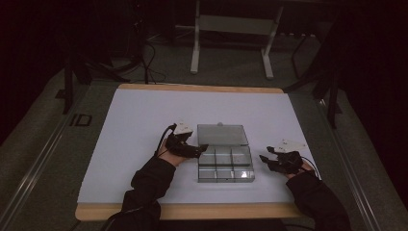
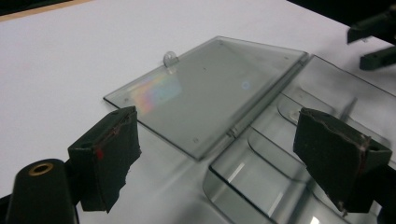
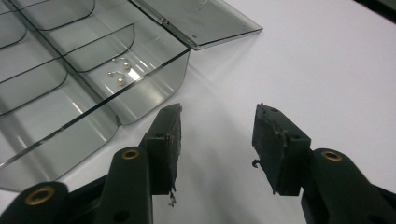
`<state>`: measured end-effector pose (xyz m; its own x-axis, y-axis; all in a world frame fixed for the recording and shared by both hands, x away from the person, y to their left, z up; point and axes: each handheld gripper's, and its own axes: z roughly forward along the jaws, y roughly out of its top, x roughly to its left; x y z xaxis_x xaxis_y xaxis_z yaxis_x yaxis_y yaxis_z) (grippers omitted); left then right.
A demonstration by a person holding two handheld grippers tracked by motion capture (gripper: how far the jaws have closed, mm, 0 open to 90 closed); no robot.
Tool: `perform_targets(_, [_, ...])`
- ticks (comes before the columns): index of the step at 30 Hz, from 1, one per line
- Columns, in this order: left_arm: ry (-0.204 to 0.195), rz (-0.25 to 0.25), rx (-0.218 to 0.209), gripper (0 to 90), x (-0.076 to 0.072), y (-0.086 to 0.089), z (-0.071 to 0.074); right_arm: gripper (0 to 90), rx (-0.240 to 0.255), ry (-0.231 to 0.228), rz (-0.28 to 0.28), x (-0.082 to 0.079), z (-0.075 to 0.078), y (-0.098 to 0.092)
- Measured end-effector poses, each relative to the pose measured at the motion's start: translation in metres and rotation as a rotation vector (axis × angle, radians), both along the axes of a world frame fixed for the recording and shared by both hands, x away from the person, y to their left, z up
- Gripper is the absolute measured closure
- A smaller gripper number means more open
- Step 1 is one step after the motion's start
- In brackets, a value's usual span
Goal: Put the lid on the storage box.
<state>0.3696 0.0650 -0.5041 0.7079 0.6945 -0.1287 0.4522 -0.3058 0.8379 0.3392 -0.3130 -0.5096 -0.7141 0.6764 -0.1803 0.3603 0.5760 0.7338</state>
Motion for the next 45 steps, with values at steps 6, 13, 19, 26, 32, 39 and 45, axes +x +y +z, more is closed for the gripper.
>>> perform_targets(6, [0.023,0.042,0.025,15.0,0.015,-0.007,0.002,48.1,0.004,-0.011,-0.017,0.001,-0.003,0.0])
perform_targets(13, [0.098,0.097,0.009,15.1,0.033,-0.012,0.001,46.9,-0.004,-0.025,-0.039,0.002,-0.007,0.001])
perform_targets(19, [0.206,0.139,-0.033,16.1,0.046,-0.013,-0.007,46.9,-0.011,-0.018,-0.032,0.003,-0.009,0.002])
perform_targets(26, [0.248,0.162,-0.018,24.1,0.048,-0.014,-0.016,46.9,-0.022,-0.009,-0.018,0.003,-0.011,0.004])
perform_targets(32, [0.297,0.141,-0.025,31.1,0.05,-0.013,-0.023,47.0,-0.019,-0.007,-0.02,0.003,-0.01,0.002])
perform_targets(39, [0.364,0.114,-0.09,36.2,0.054,-0.008,-0.028,46.9,-0.031,0.003,-0.017,0.003,-0.012,0.003])
perform_targets(45, [0.363,0.086,-0.091,36.5,0.056,-0.006,-0.029,46.9,-0.031,-0.001,-0.019,0.004,-0.01,0.002])
